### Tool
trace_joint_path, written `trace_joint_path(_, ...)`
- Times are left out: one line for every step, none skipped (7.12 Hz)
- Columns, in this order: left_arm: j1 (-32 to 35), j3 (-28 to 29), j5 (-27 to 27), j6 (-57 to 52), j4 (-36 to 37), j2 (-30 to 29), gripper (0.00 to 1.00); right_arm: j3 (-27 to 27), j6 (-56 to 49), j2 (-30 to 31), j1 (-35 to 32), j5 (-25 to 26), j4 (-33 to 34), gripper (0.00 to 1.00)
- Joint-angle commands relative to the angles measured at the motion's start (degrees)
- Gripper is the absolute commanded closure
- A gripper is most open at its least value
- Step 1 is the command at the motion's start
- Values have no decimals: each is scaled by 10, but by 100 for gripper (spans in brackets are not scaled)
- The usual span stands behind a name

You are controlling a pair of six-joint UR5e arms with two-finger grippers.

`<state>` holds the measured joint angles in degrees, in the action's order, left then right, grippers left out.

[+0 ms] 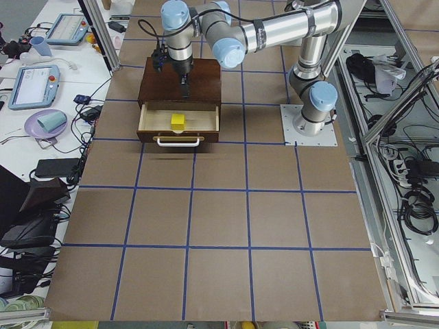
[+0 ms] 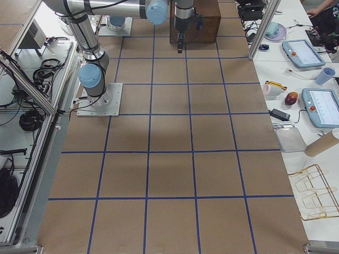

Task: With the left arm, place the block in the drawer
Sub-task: 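Raise the left gripper and move it over the cabinet top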

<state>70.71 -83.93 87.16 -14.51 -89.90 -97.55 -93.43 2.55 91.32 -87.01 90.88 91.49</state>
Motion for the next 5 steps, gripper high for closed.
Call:
trace_joint_path(67, 3, 6, 76, -55, 49, 0, 0, 0, 0, 0, 0, 0, 0)
trace_joint_path(96, -1, 14, 92, -63, 56, 0, 0, 0, 0, 0, 0, 0, 0)
trace_joint_path(127, -4, 18, 127, -64, 56, 0, 0, 0, 0, 0, 0, 0, 0)
trace_joint_path(150, -7, 20, 142, -65, 50, 0, 0, 0, 0, 0, 0, 0, 0)
trace_joint_path(162, -6, 19, 146, -63, 46, 0, 0, 0, 0, 0, 0, 0, 0)
